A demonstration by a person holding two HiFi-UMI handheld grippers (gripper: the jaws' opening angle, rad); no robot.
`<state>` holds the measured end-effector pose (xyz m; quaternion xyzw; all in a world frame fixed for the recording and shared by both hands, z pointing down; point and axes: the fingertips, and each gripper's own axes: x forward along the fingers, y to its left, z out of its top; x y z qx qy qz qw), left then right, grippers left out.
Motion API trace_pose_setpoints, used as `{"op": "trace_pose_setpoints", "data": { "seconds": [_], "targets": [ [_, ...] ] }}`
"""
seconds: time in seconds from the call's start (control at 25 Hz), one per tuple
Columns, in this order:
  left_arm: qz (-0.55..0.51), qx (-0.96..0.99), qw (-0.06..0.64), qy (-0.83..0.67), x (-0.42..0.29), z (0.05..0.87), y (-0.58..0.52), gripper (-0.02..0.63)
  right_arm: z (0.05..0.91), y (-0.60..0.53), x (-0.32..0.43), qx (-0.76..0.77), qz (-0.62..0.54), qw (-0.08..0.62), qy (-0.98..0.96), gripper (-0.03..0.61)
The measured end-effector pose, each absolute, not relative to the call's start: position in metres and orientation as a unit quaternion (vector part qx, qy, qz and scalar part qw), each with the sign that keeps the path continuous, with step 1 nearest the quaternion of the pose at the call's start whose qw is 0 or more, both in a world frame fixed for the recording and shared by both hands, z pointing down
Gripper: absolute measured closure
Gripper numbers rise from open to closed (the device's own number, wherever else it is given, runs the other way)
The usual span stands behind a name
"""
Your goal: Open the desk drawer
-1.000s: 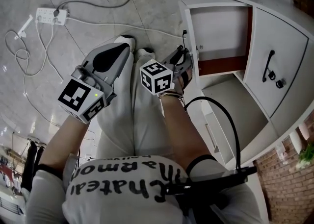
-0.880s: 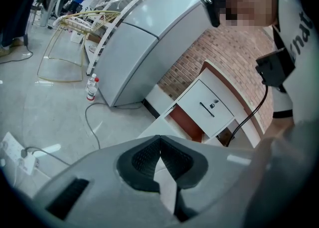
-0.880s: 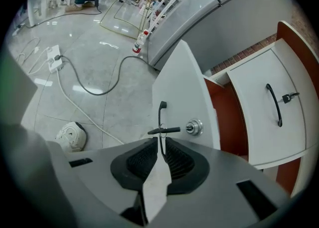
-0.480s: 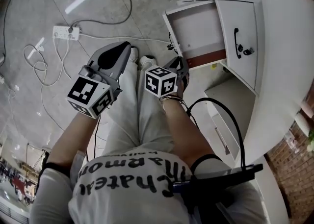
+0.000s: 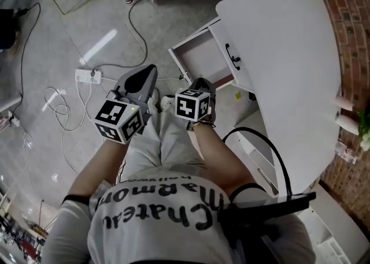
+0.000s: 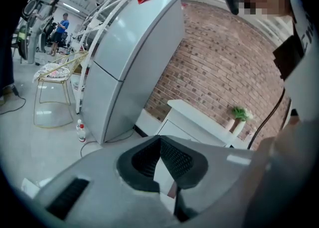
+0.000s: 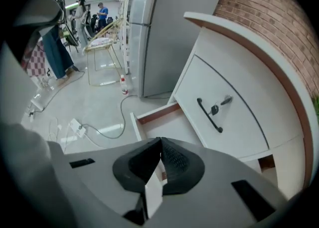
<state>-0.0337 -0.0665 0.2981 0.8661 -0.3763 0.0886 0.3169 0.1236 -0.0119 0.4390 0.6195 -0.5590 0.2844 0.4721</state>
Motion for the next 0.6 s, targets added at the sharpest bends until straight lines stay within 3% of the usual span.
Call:
{"op": "trace_pose_setpoints", "data": {
  "seconds": [0.12, 0.36, 0.6],
  "targets": [
    [0.059, 0.855, 0.333, -0.393, -0.030, 0.260, -0.069, 0.598, 0.399, -0.024, 0.118, 0.608, 0.284, 0.445, -0.593, 0.565],
    [0.014, 0.863, 0.301, -0.406, -0.027, 0.179, -0.099, 0.598, 0.319, -0.079, 0.093, 0.574, 0.287, 0.360, -0.677, 0.564],
    [-0.040, 0.864, 0.273, -0.421, -0.031, 0.088, -0.117, 0.598, 0.206, -0.119, 0.086, 0.584, 0.287, 0.240, -0.720, 0.565]
  ]
}}
